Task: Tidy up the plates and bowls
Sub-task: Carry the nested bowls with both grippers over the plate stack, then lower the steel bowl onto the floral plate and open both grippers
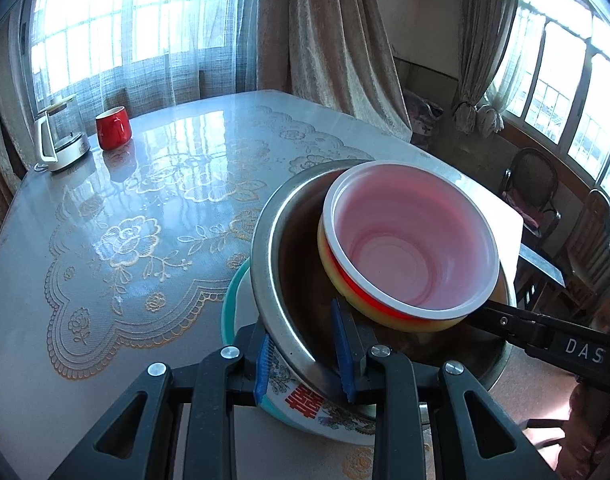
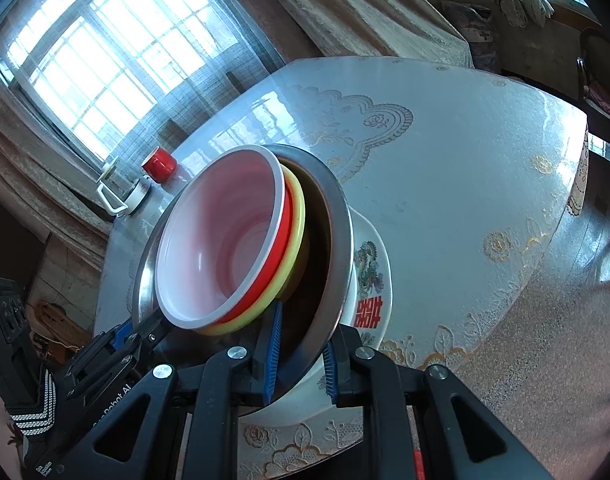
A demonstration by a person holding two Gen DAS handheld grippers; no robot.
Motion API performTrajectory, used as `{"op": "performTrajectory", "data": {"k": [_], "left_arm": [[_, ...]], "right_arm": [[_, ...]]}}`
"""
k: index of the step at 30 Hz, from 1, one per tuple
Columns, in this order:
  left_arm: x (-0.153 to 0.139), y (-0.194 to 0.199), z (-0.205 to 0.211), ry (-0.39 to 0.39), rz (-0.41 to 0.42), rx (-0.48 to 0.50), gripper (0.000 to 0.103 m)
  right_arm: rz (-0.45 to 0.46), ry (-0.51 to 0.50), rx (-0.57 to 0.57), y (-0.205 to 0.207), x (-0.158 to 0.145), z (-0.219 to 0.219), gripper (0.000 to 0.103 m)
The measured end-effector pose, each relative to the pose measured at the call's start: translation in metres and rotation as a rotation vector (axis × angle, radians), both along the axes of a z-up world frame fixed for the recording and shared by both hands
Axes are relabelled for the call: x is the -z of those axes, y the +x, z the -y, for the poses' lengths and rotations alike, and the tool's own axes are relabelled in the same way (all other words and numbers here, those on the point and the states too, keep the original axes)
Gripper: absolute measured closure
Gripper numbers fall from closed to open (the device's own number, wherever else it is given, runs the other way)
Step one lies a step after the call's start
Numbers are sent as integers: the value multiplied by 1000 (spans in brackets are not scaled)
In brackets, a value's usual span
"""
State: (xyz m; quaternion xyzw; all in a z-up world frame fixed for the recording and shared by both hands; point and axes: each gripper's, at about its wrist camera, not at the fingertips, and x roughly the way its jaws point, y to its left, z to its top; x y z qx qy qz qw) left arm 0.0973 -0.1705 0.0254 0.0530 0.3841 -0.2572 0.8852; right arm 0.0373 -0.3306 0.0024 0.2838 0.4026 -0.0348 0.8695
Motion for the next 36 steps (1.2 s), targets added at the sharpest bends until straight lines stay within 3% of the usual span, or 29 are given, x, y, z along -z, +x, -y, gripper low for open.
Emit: {"op": "performTrajectory", "data": {"k": [36], "left_arm": [[22, 11, 5, 43, -30, -43, 75]], "right_arm": [[-48, 18, 1, 13, 16, -4, 84]]}}
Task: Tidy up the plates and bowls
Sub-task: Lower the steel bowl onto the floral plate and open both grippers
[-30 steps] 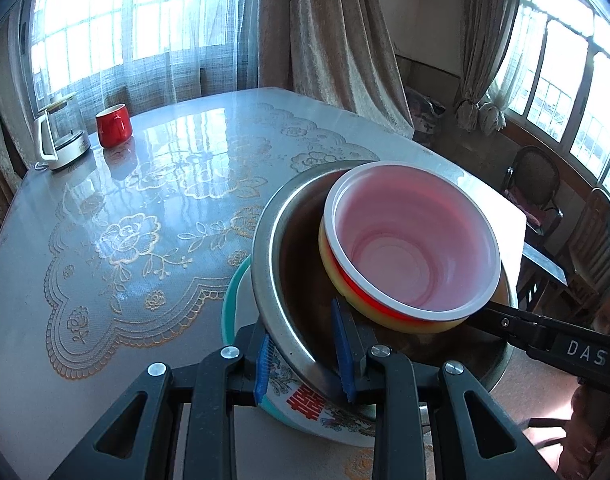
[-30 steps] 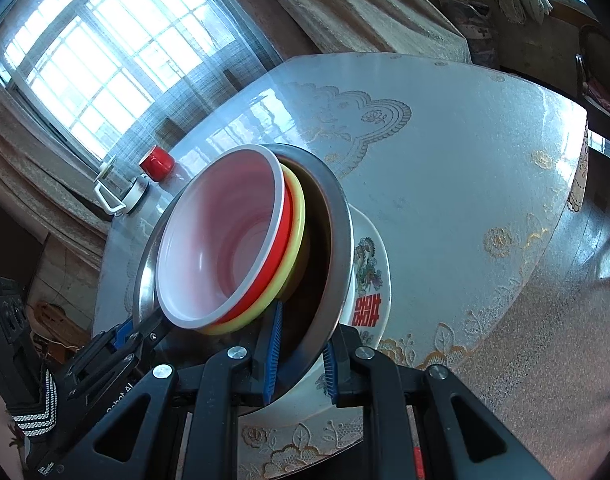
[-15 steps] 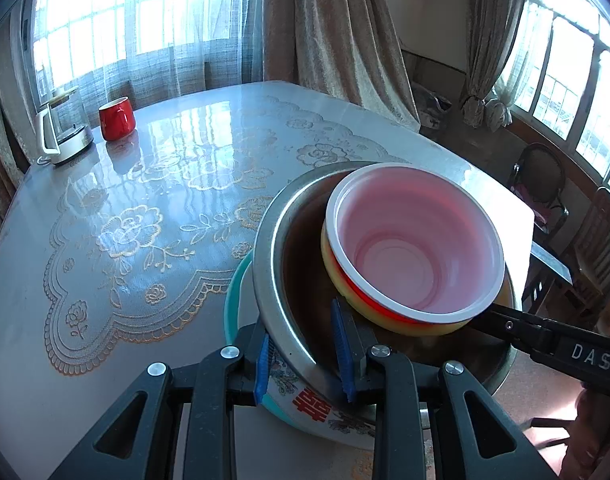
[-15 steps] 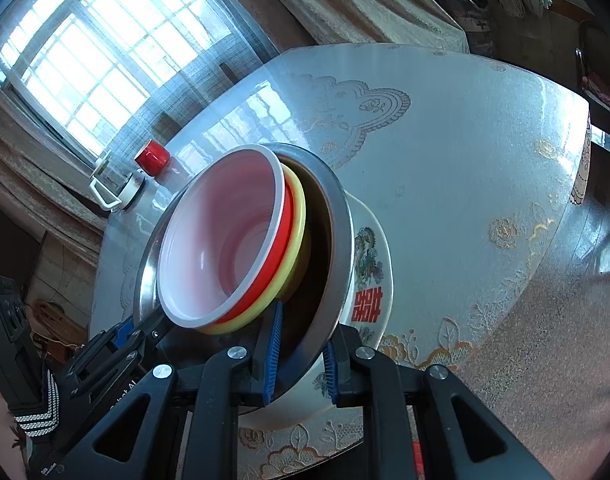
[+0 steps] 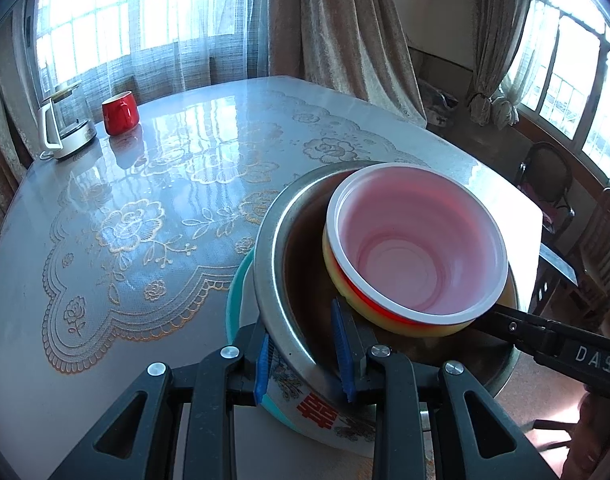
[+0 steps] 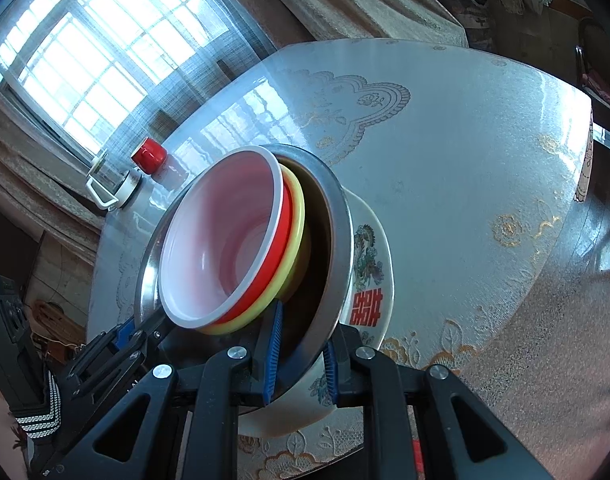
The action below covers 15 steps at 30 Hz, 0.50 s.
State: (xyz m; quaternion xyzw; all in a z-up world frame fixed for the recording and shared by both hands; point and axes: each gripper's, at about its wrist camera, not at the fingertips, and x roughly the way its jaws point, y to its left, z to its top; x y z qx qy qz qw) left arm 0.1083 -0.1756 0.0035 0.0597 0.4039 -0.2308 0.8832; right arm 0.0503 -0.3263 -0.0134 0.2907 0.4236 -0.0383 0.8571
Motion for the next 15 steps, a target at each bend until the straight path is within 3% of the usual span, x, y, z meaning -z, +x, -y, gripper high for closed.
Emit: {"op": "performTrajectory", "data": {"k": [15], "left_arm": [[3, 2, -4, -11, -20, -8, 74]], "right_arm": [[-2, 33, -5, -1, 0, 2, 80]]}}
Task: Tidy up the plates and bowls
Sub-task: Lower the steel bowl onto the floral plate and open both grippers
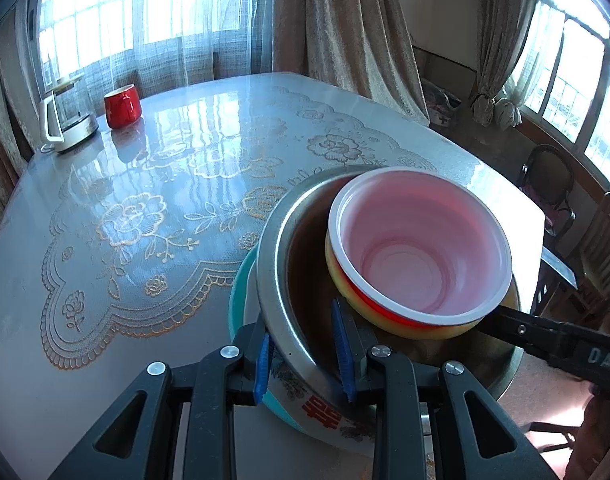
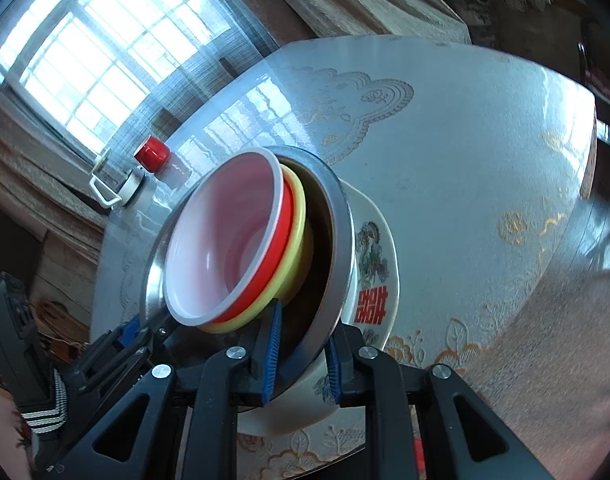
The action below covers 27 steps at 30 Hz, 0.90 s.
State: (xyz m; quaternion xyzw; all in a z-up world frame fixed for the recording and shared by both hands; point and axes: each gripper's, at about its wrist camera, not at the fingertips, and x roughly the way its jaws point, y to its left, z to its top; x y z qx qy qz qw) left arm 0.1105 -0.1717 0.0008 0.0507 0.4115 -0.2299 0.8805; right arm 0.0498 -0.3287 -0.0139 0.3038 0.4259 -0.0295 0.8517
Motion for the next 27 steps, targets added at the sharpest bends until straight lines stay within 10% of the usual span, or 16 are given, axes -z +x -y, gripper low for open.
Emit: {"op": "performTrajectory", "data": {"k": [22, 27], "left_arm": [[-6, -8, -9, -15, 30, -15, 74], [-11, -17, -19, 2, 68, -31, 48]], "right_arm": [[49, -43, 20, -8, -1, 4, 83], [100, -78, 40, -19, -11, 3, 68]]}}
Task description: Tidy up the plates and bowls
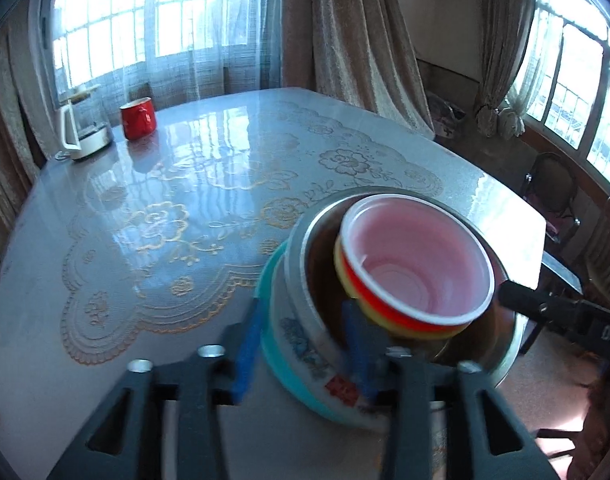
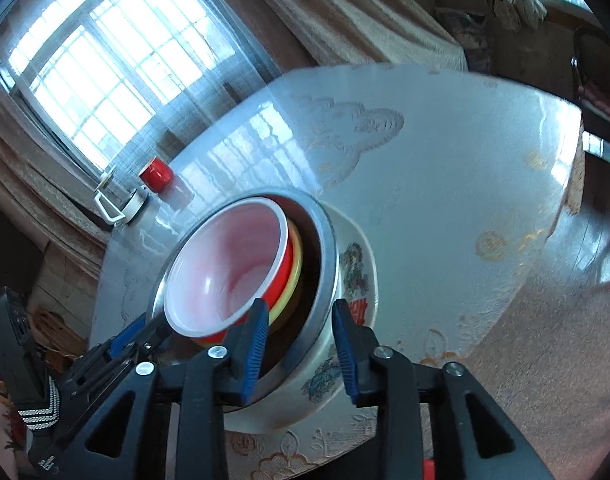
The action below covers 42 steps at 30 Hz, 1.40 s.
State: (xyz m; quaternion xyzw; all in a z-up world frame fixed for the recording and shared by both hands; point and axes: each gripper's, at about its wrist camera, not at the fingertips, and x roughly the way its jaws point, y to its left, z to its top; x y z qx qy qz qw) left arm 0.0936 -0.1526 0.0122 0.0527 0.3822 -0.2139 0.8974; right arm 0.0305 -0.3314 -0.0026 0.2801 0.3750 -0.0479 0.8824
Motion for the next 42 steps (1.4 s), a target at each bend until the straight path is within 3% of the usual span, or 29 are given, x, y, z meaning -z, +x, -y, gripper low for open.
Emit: {"op": "performTrajectory", "data": {"k": [4, 10, 11, 13, 17, 23, 27, 42], "left_arm": [[-4, -13, -15, 3, 38, -15, 28], [-8, -39, -37, 45, 150, -44, 0], [-9, -43, -40, 52, 170, -52, 0], [-9, -53, -47, 61, 202, -63, 0], [-3, -68, -60, 76, 214, -79, 0], [5, -84, -79, 34, 206, -121, 0], [6, -92, -83, 57, 233, -179, 0], [10, -96, -80, 55, 193, -163, 0]], "right_arm": [[37, -64, 35, -14, -8, -4, 58], [108, -211, 59, -42, -12, -28, 30], [114, -226, 59, -44, -12, -31, 23], [132, -268, 61, -53, -11, -42, 20], [107, -335, 61, -61, -5, -59, 20], [65, -346, 70, -74, 6, -75, 19], [49, -353, 48, -77, 12, -83, 19], [47, -344, 44, -81, 14, -87, 19]]}}
